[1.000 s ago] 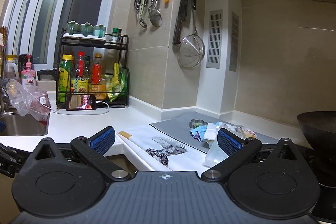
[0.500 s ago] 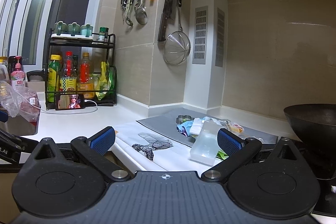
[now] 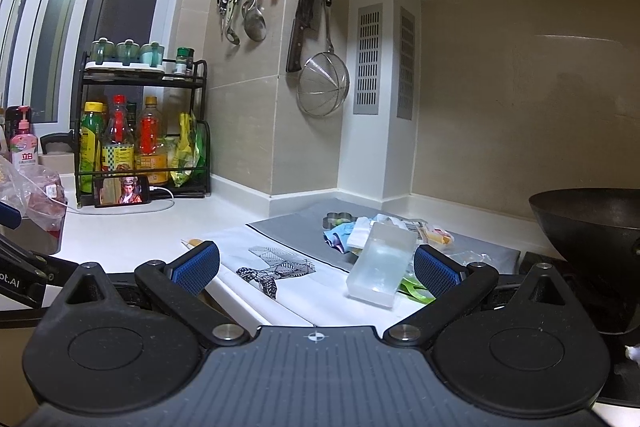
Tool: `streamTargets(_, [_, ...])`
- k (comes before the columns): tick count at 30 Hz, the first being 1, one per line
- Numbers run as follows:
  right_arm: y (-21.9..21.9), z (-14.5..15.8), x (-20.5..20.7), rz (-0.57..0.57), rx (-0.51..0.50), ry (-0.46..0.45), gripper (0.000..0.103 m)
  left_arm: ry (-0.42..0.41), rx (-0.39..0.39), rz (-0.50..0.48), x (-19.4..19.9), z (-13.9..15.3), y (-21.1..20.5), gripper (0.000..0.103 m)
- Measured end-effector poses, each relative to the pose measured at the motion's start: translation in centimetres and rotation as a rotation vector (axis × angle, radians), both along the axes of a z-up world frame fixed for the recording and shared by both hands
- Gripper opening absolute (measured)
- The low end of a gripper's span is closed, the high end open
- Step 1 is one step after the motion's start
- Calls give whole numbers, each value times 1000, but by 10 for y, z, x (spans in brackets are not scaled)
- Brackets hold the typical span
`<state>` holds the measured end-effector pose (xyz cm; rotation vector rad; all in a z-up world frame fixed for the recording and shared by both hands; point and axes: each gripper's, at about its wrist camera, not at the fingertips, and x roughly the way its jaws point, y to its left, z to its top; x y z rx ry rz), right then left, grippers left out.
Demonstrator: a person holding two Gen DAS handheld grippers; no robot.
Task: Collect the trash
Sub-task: 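Carry both tools toward the grey mat with the trash pile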
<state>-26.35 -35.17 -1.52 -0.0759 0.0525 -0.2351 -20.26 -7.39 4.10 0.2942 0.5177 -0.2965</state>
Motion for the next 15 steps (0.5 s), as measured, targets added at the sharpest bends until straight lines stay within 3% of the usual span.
streamTargets(15, [-8, -8, 14, 7, 19, 31, 103, 54, 17, 8, 2, -17, -4, 103])
